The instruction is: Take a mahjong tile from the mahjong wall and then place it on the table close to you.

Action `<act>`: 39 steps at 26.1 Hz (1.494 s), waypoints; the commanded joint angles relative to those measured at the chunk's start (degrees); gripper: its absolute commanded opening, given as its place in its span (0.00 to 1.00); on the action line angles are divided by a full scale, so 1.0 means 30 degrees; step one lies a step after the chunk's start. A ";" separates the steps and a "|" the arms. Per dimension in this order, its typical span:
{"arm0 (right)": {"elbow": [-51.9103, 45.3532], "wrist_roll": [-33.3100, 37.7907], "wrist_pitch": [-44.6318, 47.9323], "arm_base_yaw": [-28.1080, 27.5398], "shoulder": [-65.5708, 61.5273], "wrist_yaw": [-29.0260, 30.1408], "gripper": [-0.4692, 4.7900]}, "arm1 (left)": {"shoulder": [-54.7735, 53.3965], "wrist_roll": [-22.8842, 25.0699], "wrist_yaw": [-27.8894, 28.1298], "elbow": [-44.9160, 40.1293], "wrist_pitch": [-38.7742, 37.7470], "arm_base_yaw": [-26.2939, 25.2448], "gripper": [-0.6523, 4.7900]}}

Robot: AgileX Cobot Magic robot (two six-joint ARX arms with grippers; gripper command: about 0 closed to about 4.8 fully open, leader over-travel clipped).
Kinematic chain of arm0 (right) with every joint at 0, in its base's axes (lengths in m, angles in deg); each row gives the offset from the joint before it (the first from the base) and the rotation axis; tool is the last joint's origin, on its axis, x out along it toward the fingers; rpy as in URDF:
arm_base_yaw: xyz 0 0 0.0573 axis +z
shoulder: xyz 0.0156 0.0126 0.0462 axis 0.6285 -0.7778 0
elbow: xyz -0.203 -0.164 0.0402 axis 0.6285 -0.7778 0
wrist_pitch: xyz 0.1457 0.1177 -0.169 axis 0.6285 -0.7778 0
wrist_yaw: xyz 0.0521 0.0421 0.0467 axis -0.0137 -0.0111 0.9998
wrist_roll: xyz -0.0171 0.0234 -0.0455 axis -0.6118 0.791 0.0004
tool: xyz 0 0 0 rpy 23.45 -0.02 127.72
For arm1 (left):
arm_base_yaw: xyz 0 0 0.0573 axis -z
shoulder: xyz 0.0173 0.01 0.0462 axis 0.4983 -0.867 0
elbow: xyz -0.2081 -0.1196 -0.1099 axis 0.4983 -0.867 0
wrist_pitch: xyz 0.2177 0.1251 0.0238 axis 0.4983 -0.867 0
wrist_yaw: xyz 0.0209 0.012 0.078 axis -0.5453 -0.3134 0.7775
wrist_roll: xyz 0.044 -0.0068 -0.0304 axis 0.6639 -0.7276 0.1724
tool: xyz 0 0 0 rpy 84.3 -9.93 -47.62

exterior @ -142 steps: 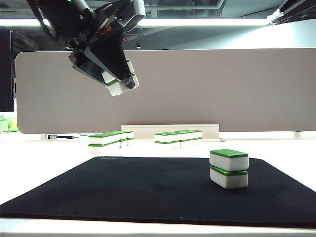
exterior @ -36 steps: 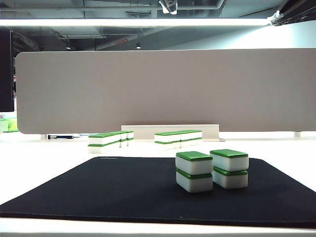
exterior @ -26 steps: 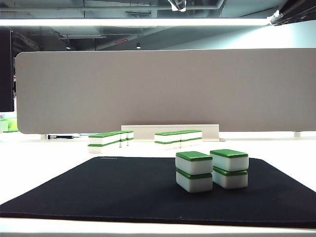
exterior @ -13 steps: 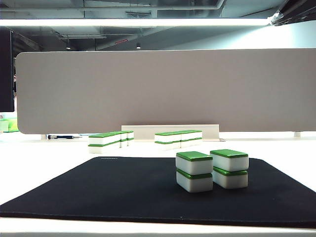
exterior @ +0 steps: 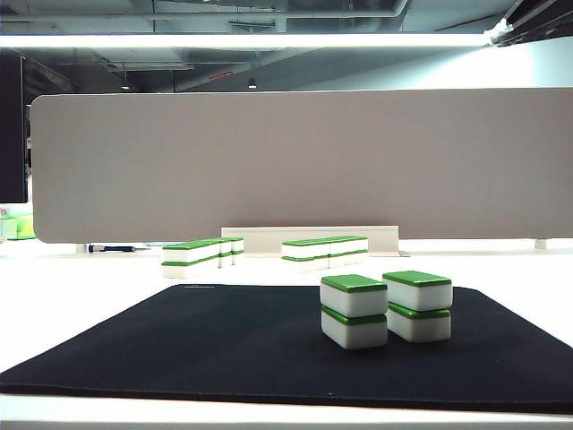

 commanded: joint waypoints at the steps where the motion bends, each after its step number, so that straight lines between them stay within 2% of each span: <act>1: 0.0058 -0.0036 0.0189 0.0029 0.0029 -0.0058 0.09 | 0.2244 -0.1785 -0.0073 -0.3075 0.0321 -0.2215 0.15; 6: 0.0058 -0.0036 0.0189 0.0029 0.0029 -0.0073 0.09 | 0.4619 -0.2652 -0.0044 -0.6521 0.1129 -0.4386 0.15; 16: 0.0058 -0.0036 0.0189 0.0029 0.0029 -0.0066 0.09 | 1.0644 -0.3381 0.0000 -1.4229 0.2965 -0.8014 0.15; 24: 0.0058 -0.0036 0.0197 0.0029 0.0036 -0.0073 0.09 | 1.6116 -0.5872 -0.0066 -2.0101 0.4597 -1.1307 0.15; 30: 0.0058 -0.0036 0.0182 0.0029 0.0022 -0.0073 0.09 | 1.9256 -0.6156 -0.0073 -2.3372 0.6135 -1.1948 0.15; 39: 0.0058 -0.0036 0.0189 0.0029 0.0022 -0.0073 0.09 | 2.0691 -0.6135 0.0029 -2.4305 0.6113 -1.1948 0.15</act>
